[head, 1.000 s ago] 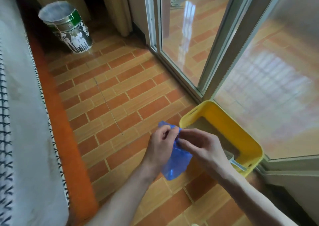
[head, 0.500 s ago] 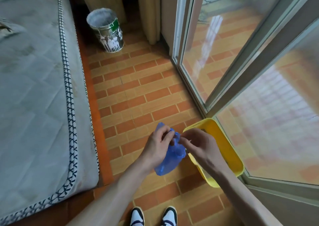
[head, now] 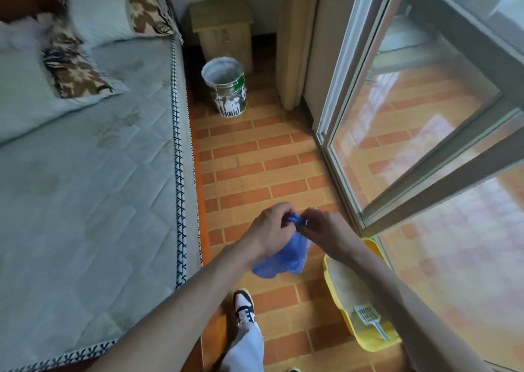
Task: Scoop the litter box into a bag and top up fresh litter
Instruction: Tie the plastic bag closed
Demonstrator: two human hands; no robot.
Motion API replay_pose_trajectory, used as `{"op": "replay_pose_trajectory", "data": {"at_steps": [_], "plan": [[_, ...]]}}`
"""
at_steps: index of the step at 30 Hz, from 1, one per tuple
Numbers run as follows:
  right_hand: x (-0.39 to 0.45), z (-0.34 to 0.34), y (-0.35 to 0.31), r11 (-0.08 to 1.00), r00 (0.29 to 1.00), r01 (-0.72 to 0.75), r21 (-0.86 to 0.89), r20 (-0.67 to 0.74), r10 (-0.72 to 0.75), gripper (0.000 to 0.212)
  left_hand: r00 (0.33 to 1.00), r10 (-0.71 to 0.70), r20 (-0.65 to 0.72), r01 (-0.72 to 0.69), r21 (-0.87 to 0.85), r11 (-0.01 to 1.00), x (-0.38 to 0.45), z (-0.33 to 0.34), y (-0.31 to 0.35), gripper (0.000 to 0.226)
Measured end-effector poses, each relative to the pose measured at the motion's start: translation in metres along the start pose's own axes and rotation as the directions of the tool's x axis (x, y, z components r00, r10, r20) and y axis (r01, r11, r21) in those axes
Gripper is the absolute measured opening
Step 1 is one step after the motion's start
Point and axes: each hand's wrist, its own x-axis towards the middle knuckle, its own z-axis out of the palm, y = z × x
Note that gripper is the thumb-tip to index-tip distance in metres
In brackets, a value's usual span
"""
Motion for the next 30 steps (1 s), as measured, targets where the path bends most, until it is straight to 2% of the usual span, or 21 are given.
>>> {"op": "replay_pose_trajectory", "data": {"at_steps": [3, 6, 11, 16, 22, 30], "plan": [[0.028, -0.005, -0.022, 0.994, 0.995, 0.082, -0.077, -0.049, -0.086, 0.009, 0.998, 0.066, -0.013, -0.064, 0.142, 0.988, 0.014, -0.036, -0.012, 0.011], [0.052, -0.011, -0.046, 0.983, 0.99, 0.127, -0.135, -0.041, -0.134, 0.003, 0.989, 0.141, -0.036, -0.13, 0.221, 0.967, 0.026, -0.075, -0.024, 0.014], [0.102, -0.021, -0.085, 0.983, 0.986, 0.116, -0.141, -0.105, -0.131, 0.004, 0.957, 0.2, -0.209, -0.163, 0.184, 0.969, 0.054, -0.131, -0.035, 0.016], [0.161, -0.033, -0.109, 0.981, 0.975, 0.087, -0.171, -0.188, -0.12, 0.001, 0.927, 0.215, -0.308, -0.171, 0.162, 0.972, 0.096, -0.18, -0.034, 0.013], [0.244, -0.053, -0.121, 0.979, 0.97, 0.074, -0.192, -0.213, -0.115, 0.007, 0.912, 0.238, -0.334, -0.181, 0.193, 0.964, 0.164, -0.228, -0.031, 0.01], [0.367, -0.078, -0.107, 0.974, 0.966, 0.074, -0.215, -0.226, -0.124, 0.023, 0.938, 0.169, -0.302, -0.113, 0.194, 0.974, 0.274, -0.29, -0.029, 0.004]]}}
